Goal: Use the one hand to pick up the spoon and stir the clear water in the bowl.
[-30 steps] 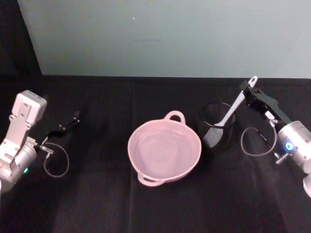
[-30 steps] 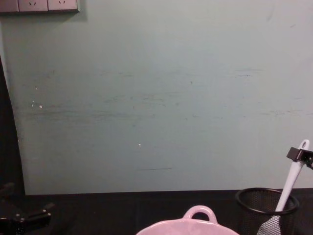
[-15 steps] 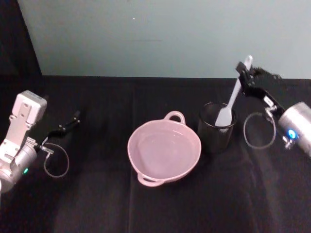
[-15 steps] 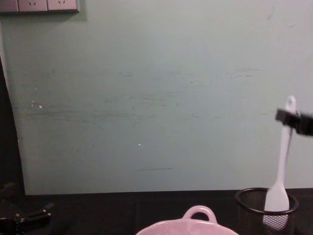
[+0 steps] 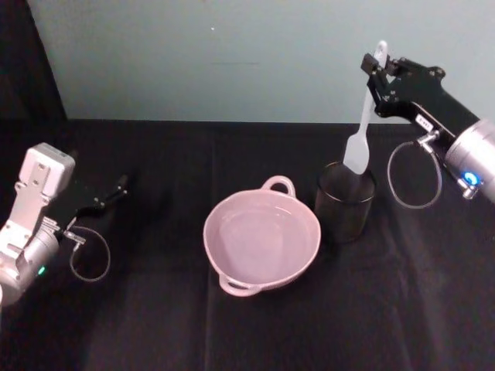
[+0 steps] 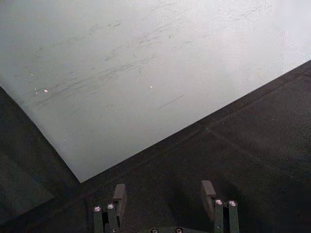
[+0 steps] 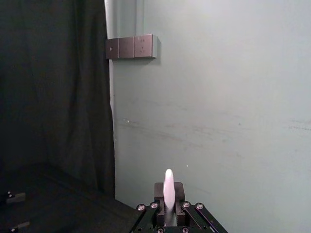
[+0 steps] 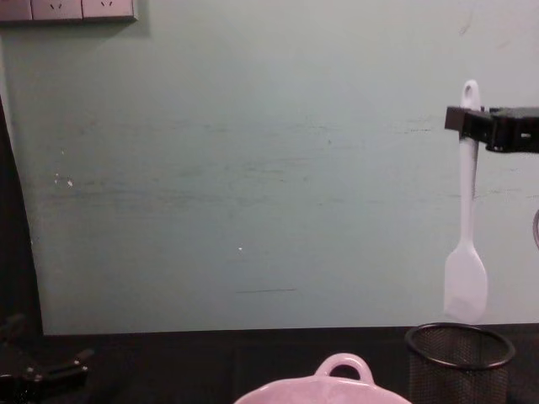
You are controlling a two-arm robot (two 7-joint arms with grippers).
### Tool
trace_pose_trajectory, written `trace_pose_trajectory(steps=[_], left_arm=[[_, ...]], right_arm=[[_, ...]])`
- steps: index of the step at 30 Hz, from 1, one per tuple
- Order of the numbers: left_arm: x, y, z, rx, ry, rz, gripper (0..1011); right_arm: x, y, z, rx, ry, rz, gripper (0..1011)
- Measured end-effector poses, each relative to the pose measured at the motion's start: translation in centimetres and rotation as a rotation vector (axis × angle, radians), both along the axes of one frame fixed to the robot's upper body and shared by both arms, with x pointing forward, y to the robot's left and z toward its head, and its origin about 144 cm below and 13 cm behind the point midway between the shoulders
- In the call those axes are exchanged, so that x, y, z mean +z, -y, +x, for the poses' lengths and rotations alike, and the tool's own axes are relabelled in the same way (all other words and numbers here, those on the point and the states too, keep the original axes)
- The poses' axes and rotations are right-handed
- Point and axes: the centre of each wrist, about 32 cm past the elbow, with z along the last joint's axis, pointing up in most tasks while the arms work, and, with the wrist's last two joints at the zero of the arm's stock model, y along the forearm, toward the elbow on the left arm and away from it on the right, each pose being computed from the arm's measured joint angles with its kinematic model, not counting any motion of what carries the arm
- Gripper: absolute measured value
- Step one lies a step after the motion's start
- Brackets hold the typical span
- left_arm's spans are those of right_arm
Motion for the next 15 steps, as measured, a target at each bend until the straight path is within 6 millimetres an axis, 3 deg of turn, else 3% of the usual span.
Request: trace_pose_trajectory(steps=[15], left_arm=[[0.00,0.00,0.00,0.000,0.000,0.000,1011]], right_arm=[[0.18,0.01,-0.01,0.001,0.000,-0.003,120]])
